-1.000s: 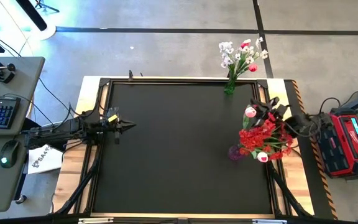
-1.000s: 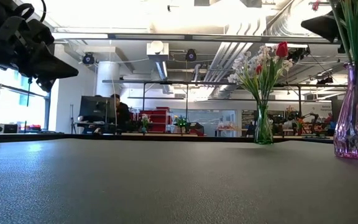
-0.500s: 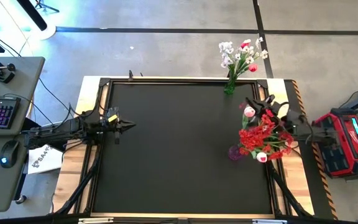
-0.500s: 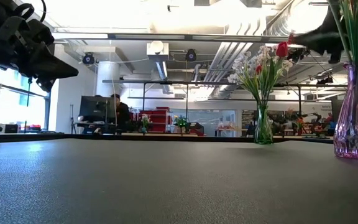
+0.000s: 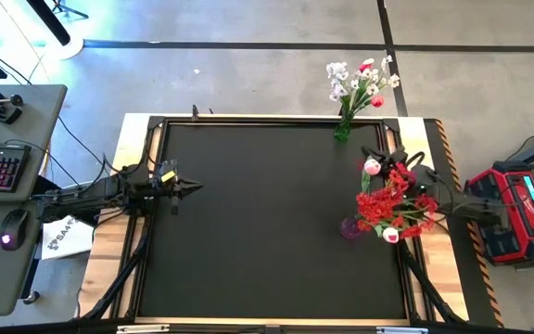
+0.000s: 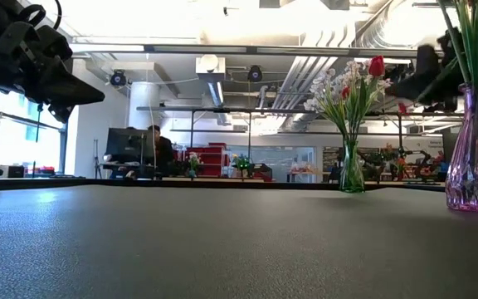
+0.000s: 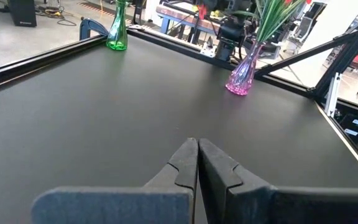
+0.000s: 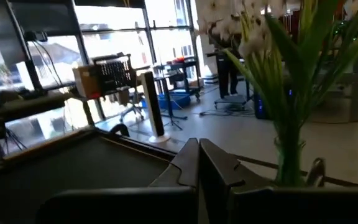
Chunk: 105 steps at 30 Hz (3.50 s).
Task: Sort flowers into vase by color
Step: Return to Home Position
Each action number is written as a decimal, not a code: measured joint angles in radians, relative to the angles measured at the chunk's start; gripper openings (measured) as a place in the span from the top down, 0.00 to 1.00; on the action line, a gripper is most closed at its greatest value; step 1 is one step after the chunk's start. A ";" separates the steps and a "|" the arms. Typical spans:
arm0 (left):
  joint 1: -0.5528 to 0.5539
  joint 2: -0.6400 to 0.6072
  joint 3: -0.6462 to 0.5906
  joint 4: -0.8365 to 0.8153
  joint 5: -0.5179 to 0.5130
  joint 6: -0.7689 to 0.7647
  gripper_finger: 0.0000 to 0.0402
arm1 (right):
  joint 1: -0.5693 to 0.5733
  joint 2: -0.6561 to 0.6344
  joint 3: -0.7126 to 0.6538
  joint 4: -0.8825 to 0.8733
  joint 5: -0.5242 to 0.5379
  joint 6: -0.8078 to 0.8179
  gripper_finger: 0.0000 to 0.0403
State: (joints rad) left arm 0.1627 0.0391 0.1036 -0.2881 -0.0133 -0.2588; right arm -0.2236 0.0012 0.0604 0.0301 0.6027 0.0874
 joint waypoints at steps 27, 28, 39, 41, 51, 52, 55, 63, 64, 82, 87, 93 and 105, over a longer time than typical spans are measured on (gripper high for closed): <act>0.000 0.000 0.000 0.000 0.000 0.000 1.00 | -0.071 0.004 -0.051 0.109 -0.031 -0.009 1.00; 0.000 0.000 0.000 0.000 0.000 0.000 1.00 | -0.071 0.004 -0.051 0.109 -0.031 -0.009 1.00; 0.000 0.000 0.000 0.000 0.000 0.000 1.00 | -0.071 0.004 -0.051 0.109 -0.031 -0.009 1.00; 0.000 0.000 0.000 0.000 0.000 0.000 1.00 | -0.071 0.004 -0.051 0.109 -0.031 -0.009 1.00; 0.000 0.000 0.000 0.000 0.000 0.000 1.00 | -0.071 0.004 -0.051 0.109 -0.031 -0.009 1.00; 0.000 0.000 0.000 0.000 0.000 0.000 1.00 | -0.071 0.004 -0.051 0.109 -0.031 -0.009 1.00; 0.000 0.000 0.000 0.000 0.000 0.000 1.00 | -0.071 0.004 -0.051 0.109 -0.031 -0.009 1.00; 0.000 0.000 0.000 0.000 0.000 0.000 1.00 | -0.071 0.004 -0.051 0.109 -0.031 -0.009 1.00; 0.000 0.000 0.000 0.000 0.000 0.000 1.00 | -0.071 0.004 -0.051 0.109 -0.031 -0.009 1.00; 0.000 0.000 0.000 0.000 0.000 0.000 1.00 | -0.071 0.004 -0.051 0.109 -0.031 -0.009 1.00; 0.000 0.000 0.000 0.000 0.000 0.000 1.00 | -0.071 0.004 -0.051 0.109 -0.031 -0.009 1.00; 0.000 0.000 0.000 0.000 0.000 0.000 1.00 | -0.071 0.004 -0.051 0.109 -0.031 -0.009 1.00; 0.000 0.000 0.000 0.000 0.000 0.000 1.00 | -0.071 0.004 -0.051 0.109 -0.031 -0.009 1.00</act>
State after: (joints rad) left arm 0.1631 0.0395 0.1036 -0.2880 -0.0132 -0.2588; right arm -0.2943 0.0051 0.0090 0.1387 0.5720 0.0784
